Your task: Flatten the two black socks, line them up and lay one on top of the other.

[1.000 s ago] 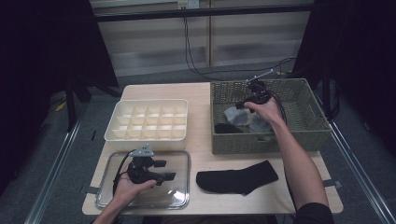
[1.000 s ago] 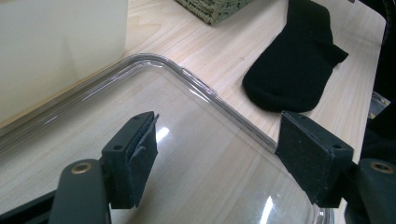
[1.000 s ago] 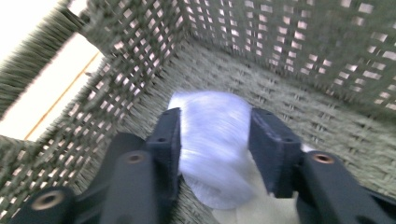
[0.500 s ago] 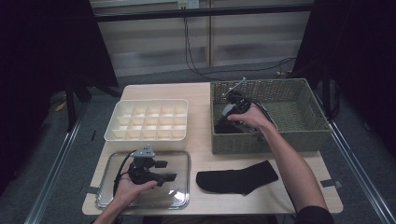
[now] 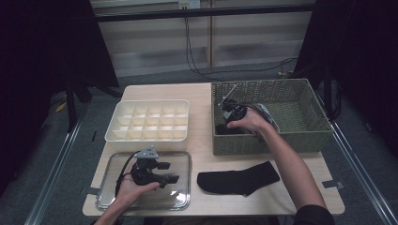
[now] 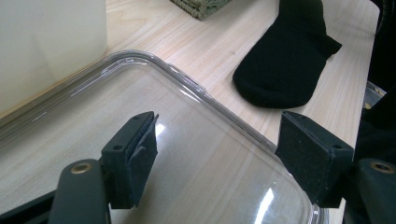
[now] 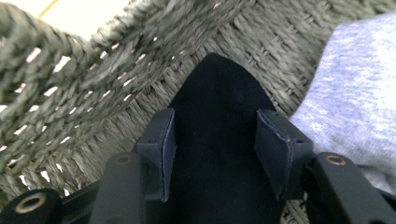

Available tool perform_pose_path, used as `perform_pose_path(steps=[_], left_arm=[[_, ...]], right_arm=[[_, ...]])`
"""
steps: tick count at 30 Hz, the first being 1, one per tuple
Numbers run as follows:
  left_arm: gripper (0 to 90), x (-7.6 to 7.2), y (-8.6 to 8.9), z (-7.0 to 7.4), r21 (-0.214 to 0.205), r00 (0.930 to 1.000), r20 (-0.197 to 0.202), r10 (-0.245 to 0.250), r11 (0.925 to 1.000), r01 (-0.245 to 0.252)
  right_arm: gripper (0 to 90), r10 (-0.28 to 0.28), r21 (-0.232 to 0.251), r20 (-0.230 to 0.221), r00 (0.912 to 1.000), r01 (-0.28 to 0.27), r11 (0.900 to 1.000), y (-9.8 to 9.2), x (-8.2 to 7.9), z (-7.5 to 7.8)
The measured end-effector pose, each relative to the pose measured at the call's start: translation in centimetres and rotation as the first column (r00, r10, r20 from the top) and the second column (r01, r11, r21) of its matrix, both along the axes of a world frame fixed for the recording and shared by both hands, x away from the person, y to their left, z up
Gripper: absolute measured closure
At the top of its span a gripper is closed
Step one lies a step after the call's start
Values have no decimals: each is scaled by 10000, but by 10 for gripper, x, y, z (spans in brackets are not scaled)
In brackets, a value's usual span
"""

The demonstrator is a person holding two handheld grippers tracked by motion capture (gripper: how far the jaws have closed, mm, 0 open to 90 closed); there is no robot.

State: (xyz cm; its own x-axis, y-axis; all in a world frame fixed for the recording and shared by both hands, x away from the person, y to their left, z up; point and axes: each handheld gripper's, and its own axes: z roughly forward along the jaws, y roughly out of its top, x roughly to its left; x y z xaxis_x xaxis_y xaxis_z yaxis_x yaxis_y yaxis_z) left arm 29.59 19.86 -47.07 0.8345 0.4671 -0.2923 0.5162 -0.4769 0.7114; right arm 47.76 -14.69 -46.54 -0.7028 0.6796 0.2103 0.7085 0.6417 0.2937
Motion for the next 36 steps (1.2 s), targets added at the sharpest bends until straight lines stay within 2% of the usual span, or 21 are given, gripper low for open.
perform_pose_path(steps=[2, 3, 4, 7, 8, 9, 12, 13, 16, 24, 25, 30, 36], left_arm=[[284, 0, 0, 0, 18, 10000, 12, -32, 10000, 32], [284, 0, 0, 0, 17, 10000, -11, -15, 10000, 15], [284, 0, 1, 0, 25, 10000, -24, -6, 10000, 6], [284, -1, 1, -1, -38, 10000, 34, 16, 10000, -16], [284, -1, 2, -1, 3, 10000, -1, 27, 10000, -27], [285, -1, 3, -1, 27, 10000, -3, 33, 10000, -33], [284, -1, 4, 0, 0, 10000, -2, 84, 10000, -84], [284, -1, 4, 0, -18, 10000, 9, 85, 10000, -85], [284, -1, 4, 0, 11, 10000, 22, 82, 10000, -82], [289, -1, 5, 1, -45, 9998, 87, 156, 9999, -156], [289, -2, 5, 1, -54, 9998, 104, 167, 9998, -167], [280, -1, 3, 2, -28, 9997, 159, 174, 9998, -174], [288, -2, 2, 2, 54, 9999, 112, 19, 10000, -20]], right_arm=[[549, 202, -335, -240, 9995, -210, 9992, 2, -1, -4], [615, 332, -350, -299, 9990, -343, 9988, 3, -2, -4], [640, 329, -236, -337, 9989, -337, 9992, 4, -2, -4], [787, 202, -431, -311, 9993, -215, 9988, 3, -1, -3], [831, 119, -342, -389, 9992, -132, 9993, 2, 0, -2], [840, 201, -132, -457, 9988, -207, 9997, 1, 1, -2], [856, 260, -14, -466, 9986, -261, 9997, 2, 0, 0], [860, 116, 72, -418, 9991, -113, 9999, 1, 0, 1], [869, -231, 696, -90, 9997, 237, 9973, -4, 1, 8], [876, -544, 1628, 607, 9967, 438, 9857, -13, -2, 21], [876, -732, 1844, 628, 9953, 605, 9810, -14, -3, 24], [878, -1036, 2465, 1021, 9894, 757, 9662, -23, -5, 38], [881, -1612, 3081, 1481, 9758, 1094, 9450, -38, -12, 53]])
